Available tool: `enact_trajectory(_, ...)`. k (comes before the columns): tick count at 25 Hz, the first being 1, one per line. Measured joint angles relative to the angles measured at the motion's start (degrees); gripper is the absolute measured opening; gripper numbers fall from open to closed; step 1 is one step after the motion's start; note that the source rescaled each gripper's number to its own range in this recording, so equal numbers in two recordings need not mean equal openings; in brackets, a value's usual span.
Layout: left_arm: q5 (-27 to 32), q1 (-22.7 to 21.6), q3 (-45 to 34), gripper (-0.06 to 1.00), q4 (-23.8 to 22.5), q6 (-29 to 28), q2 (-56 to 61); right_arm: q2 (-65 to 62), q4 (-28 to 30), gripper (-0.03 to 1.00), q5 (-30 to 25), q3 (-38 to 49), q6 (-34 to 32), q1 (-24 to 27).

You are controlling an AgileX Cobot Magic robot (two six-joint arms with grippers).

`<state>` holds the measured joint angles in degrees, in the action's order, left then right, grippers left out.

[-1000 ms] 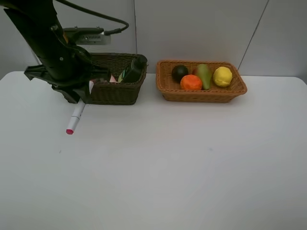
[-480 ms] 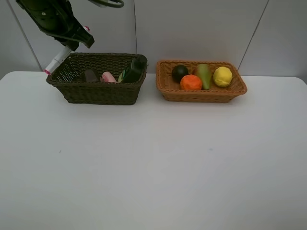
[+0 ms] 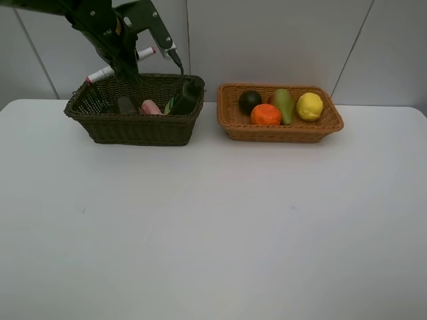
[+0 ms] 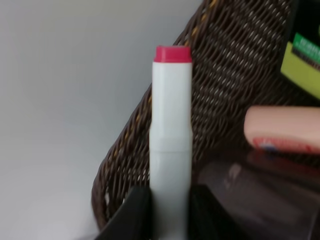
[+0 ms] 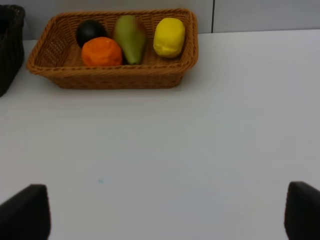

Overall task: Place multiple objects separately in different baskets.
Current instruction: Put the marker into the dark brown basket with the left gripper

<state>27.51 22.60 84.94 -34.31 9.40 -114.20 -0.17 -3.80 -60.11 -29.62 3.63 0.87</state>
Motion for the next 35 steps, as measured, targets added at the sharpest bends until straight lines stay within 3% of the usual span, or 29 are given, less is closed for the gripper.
enact_trajectory(8, -7.32, -1.47, 0.00, 0.20, -0.74, 0.07, -5.80, 0.00, 0.00, 0.98, 0.00, 0.00, 0.00, 0.00)
enact_trajectory(21, -9.10, -2.12, 0.00, 0.20, -0.79, 0.07, -6.01, 0.00, 0.00, 0.98, 0.00, 0.00, 0.00, 0.00)
enact_trajectory(23, -9.68, -2.12, 0.00, 0.31, -0.72, 0.13, -6.01, 0.00, 0.00, 0.98, 0.00, 0.00, 0.00, 0.00)
enact_trajectory(26, -11.22, -2.12, 0.00, 0.73, -0.09, 0.13, -6.01, 0.00, 0.00, 0.98, 0.00, 0.00, 0.00, 0.00)
enact_trajectory(28, -12.24, -2.12, 0.00, 0.91, 0.16, 0.13, -6.01, 0.00, 0.00, 0.98, 0.00, 0.00, 0.00, 0.00)
enact_trajectory(30, -12.60, -2.12, 0.00, 0.97, 0.27, 0.13, -6.01, 0.00, 0.00, 0.98, 0.00, 0.00, 0.00, 0.00)
enact_trajectory(35, -12.83, -2.12, 0.00, 1.00, 0.29, 0.13, -6.01, 0.00, 0.00, 0.98, 0.00, 0.00, 0.00, 0.00)
